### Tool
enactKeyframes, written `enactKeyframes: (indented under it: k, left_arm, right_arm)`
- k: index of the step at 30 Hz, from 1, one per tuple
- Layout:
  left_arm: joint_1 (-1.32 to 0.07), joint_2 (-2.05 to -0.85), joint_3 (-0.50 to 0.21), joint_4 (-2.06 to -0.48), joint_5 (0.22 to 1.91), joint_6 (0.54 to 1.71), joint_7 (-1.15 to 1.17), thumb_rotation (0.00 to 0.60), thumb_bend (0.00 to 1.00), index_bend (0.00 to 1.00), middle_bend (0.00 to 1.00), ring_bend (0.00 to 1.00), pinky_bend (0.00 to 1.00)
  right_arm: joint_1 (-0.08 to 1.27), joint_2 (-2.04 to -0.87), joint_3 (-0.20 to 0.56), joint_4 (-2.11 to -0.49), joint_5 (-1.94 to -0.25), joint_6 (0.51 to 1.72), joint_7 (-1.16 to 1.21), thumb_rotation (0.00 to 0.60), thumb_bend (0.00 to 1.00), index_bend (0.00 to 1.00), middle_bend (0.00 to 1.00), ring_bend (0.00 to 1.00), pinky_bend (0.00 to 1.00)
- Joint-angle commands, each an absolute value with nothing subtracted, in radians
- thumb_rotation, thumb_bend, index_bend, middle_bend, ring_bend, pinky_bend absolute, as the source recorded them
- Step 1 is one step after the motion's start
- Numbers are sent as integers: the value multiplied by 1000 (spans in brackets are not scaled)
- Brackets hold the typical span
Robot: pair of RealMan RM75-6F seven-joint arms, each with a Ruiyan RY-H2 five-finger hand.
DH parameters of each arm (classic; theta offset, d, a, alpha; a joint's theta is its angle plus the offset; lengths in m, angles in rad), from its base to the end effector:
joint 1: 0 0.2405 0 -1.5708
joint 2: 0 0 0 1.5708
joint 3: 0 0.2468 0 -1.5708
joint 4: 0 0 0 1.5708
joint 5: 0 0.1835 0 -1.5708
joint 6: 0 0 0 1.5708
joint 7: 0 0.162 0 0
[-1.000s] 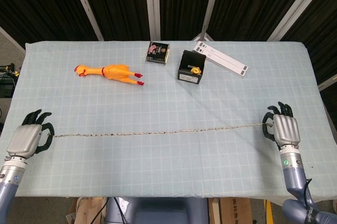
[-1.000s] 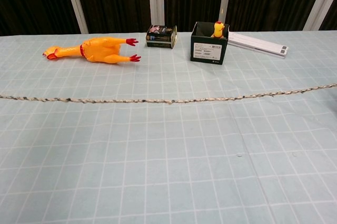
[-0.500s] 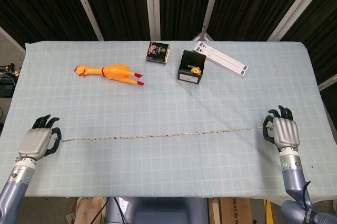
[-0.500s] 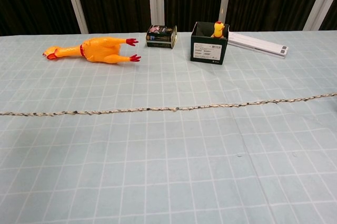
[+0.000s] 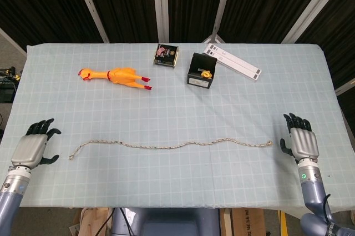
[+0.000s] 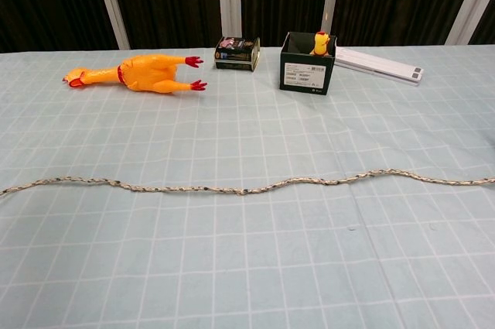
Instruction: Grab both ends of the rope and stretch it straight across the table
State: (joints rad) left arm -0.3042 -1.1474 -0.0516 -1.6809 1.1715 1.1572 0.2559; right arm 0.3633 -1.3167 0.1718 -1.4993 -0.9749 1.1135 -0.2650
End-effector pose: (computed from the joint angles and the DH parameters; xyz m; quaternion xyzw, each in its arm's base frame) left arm -0.2924 0.2486 0.1299 -0.6460 -0.4460 -0.2604 0.5621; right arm -0.3089 -0.2897 0.1105 0.5745 -0.4839 0.2766 0.5993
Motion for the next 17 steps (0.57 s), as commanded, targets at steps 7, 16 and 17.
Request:
enactKeyframes:
  k: [7, 16, 17]
  left_arm:
    - [-202, -1077, -26, -1791, 1322, 1318, 84, 600, 170, 136, 0, 0, 0]
    - [-98, -1081, 60, -1765, 1572, 1513, 60, 600, 163, 76, 0, 0, 0]
    - [-89, -1081, 69, -1763, 1590, 1526, 59, 600, 163, 76, 0, 0, 0]
  right_arm:
    - [293, -1238, 144, -1630, -1125, 1207, -145, 600, 392, 0, 2, 0, 0]
    - [182, -1172, 6, -1676, -1495, 1446, -134, 600, 355, 0, 0, 0, 0]
    - [170, -1168, -7, -1672, -1522, 1467, -131, 600, 355, 0, 0, 0, 0]
